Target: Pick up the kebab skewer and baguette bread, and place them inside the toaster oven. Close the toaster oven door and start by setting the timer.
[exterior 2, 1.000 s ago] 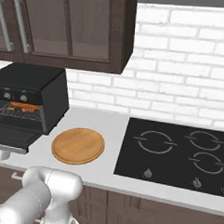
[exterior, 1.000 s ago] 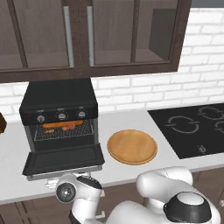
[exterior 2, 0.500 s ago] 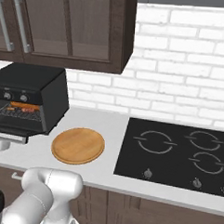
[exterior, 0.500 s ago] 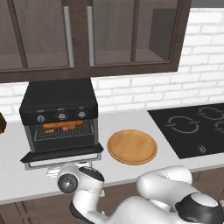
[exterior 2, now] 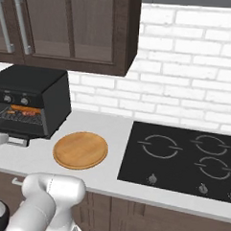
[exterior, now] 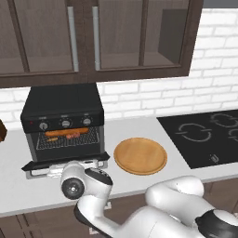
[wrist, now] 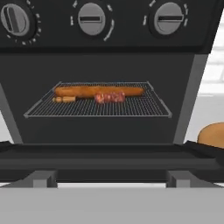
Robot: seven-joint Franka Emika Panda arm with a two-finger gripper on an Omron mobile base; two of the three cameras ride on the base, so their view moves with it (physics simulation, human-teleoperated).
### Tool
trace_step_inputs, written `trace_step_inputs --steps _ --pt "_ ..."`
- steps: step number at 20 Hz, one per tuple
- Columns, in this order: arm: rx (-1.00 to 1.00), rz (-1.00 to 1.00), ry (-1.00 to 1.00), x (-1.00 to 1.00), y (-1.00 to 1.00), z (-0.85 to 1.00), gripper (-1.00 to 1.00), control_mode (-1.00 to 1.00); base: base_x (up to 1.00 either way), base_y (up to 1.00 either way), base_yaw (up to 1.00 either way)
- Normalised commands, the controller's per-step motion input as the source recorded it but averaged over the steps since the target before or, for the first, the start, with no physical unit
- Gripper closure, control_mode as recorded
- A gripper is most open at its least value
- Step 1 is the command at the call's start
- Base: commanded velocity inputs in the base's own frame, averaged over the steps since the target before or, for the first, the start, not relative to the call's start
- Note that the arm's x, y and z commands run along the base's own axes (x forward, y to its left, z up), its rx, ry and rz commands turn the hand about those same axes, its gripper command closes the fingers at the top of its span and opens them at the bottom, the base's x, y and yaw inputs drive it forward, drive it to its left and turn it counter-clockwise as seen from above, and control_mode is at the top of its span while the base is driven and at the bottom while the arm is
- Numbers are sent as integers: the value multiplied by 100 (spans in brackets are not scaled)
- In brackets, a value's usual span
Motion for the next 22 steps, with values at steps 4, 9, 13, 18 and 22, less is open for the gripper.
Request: trace_step_inputs --steps 4,9,13,18,22 --pt "0 0 -1 -6 -1 11 -100 -100 0 0 0" --pt "-1 0 8 -66 0 -50 -100 -100 0 0 0" --pt "0 0 12 -51 0 -55 -100 -100 0 0 0" --pt "0 0 1 16 -3 -22 -100 -100 0 0 0" --pt "0 3 -2 44 -1 -3 -100 -100 0 0 0"
